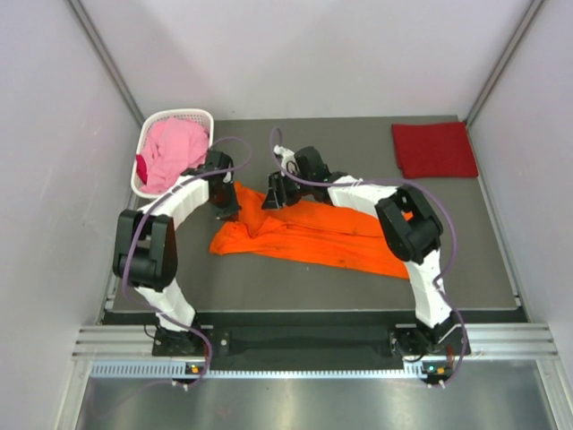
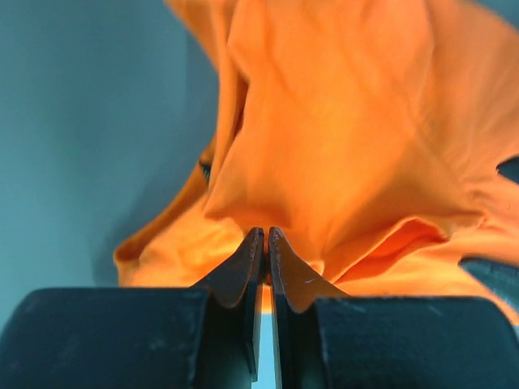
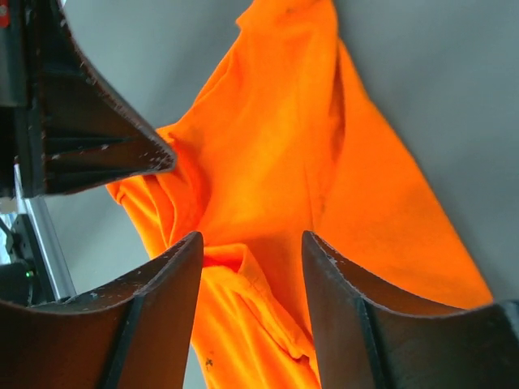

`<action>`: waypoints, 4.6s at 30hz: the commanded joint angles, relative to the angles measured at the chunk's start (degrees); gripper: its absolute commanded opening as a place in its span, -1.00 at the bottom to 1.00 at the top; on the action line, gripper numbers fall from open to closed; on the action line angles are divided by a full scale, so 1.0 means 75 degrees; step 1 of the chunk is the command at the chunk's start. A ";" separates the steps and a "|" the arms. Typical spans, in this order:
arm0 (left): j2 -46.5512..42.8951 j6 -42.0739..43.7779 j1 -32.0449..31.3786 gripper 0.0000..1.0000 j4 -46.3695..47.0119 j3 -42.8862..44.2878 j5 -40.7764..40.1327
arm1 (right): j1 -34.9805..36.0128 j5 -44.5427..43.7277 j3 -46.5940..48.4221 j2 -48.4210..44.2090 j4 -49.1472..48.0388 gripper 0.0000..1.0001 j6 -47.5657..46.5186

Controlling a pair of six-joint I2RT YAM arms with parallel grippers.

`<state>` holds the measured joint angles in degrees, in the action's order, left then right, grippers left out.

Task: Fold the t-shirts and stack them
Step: Fold the tshirt

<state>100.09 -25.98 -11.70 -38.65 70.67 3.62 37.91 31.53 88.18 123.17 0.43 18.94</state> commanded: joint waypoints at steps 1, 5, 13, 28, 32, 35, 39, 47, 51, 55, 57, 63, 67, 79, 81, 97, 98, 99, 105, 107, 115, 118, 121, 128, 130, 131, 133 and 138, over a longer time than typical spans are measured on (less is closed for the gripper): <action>-0.0560 -0.0157 -0.0045 -0.78 -0.0073 -0.0515 0.0021 | 0.0195 0.0284 0.0208 0.0065 -0.0221 0.02 -0.0310; -0.0946 -0.0228 -0.0150 -0.78 -0.0084 -0.1032 0.0080 | 0.0324 0.0226 -0.0073 -0.0110 -0.0233 -0.16 -0.0322; -0.1522 -0.0181 -0.0303 -0.75 -0.0470 -0.1561 -0.0961 | 0.0512 -0.0196 -0.1444 -0.0988 -0.0385 -0.42 -0.0404; -0.0128 0.0323 -0.0244 -0.43 -0.0788 0.0958 -0.2111 | 0.0535 -0.1261 -0.2219 -0.1950 -0.0233 -0.36 -0.0253; 0.0446 0.0498 -0.0081 -0.32 -0.0462 0.1358 -0.1598 | 0.0605 -0.1800 -0.2254 -0.2126 -0.0174 -0.35 -0.0018; 0.0843 0.0452 0.0002 -0.29 -0.0284 0.1498 -0.1397 | 0.0804 -0.2547 -0.2149 -0.2138 0.0282 -0.27 0.0064; 0.1302 0.0534 0.0037 -0.29 -0.0307 0.1919 -0.1560 | 0.0956 -0.3147 -0.2089 -0.2138 0.0704 -0.21 0.1209; 0.1631 0.0101 0.0225 -0.72 -0.0565 0.1874 -0.1678 | 0.1086 -0.4461 -0.2652 -0.2279 0.0811 -0.30 0.1869; 0.1315 0.0170 0.0225 -0.56 -0.0623 0.1721 -0.1491 | 0.1086 -0.4485 -0.2863 -0.2220 0.0740 -0.32 0.1904; 0.1115 0.0463 0.0225 -0.38 -0.0869 0.2282 -0.1525 | 0.1074 -0.4485 -0.2817 -0.2466 0.0938 -0.33 0.1823; 0.1127 0.0545 0.0236 -0.33 -0.1104 0.2798 -0.1735 | 0.1039 -0.4555 -0.2711 -0.2594 0.1091 -0.33 0.1729; 0.1688 0.0686 0.0236 -0.30 -0.1186 0.3817 -0.1679 | 0.0676 -0.4591 -0.2839 -0.3180 0.1466 -0.34 0.1647; 0.2203 0.0640 0.0236 -0.33 -0.1069 0.4158 -0.1456 | 0.0161 -0.4462 -0.3038 -0.3357 0.1490 -0.35 0.1541; 0.3107 0.0569 0.0236 -0.75 -0.1081 0.4463 -0.1653 | -0.1186 -0.4637 -0.3823 -0.3509 0.1560 -0.39 0.1366; 0.3142 0.0557 0.0236 -0.93 -0.1069 0.4452 -0.2063 | -0.1502 -0.5058 -0.4081 -0.3486 0.1642 -0.45 0.1424; 0.3564 0.0311 0.0213 -1.00 -0.0308 0.4205 -0.2288 | -0.3143 -0.5575 -0.5148 -0.3568 0.1596 -0.53 0.1729; 0.3576 0.0334 0.0213 -1.00 -0.0226 0.4206 -0.2090 | -0.3203 -0.5540 -0.5125 -0.3545 0.1619 -0.53 0.1705; 0.3564 0.0358 0.0201 -1.00 -0.0179 0.4217 -0.1995 | -0.3296 -0.5505 -0.5102 -0.3521 0.1607 -0.53 0.1670; 0.3529 0.0335 0.0166 -1.00 -0.0271 0.4334 -0.2110 | -0.3391 -0.5423 -0.4949 -0.3637 0.1712 -0.54 0.1588; 0.3436 0.0241 0.0154 -1.00 -0.0389 0.4311 -0.2391 | -0.3379 -0.5341 -0.4926 -0.3743 0.1806 -0.54 0.1623; 0.2885 0.0510 0.0119 -0.96 -0.0448 0.4428 -0.2114 | -0.3367 -0.5376 -0.5101 -0.5008 0.2532 -0.54 0.1986; 0.2931 0.0487 0.0049 -0.73 -0.0926 0.4673 -0.2448 | -0.3414 -0.5563 -0.5288 -0.5395 0.2743 -0.49 0.2290; 0.2757 0.0475 -0.0091 -0.62 -0.1127 0.4803 -0.2813 | -0.3566 -0.5633 -0.5452 -0.5560 0.2873 -0.45 0.2478; 0.1866 0.0523 -0.0537 -0.47 -0.1373 0.4628 -0.3166 | -0.3870 -0.5575 -0.5780 -0.5538 0.2733 -0.45 0.2666; 0.1550 0.0464 -0.0700 -0.46 -0.1409 0.4371 -0.3037 | -0.4082 -0.5551 -0.5828 -0.5420 0.2686 -0.46 0.2620; 0.1433 0.0440 -0.0759 -0.46 -0.1397 0.4254 -0.2979 | -0.4152 -0.5563 -0.5909 -0.5327 0.2604 -0.47 0.2585; 0.1093 0.0358 -0.0969 -0.46 -0.1199 0.3669 -0.2430 | -0.4386 -0.5598 -0.6027 -0.5279 0.2510 -0.47 0.2537; 0.0518 -0.0098 -0.1404 -0.46 -0.0589 0.2169 -0.1959 | -0.4808 -0.5657 -0.6414 -0.5197 0.2275 -0.49 0.2502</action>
<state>105.95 -24.18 -20.62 -45.58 92.07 -13.80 3.75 -9.47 41.58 83.35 18.98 37.95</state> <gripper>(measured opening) 0.272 0.253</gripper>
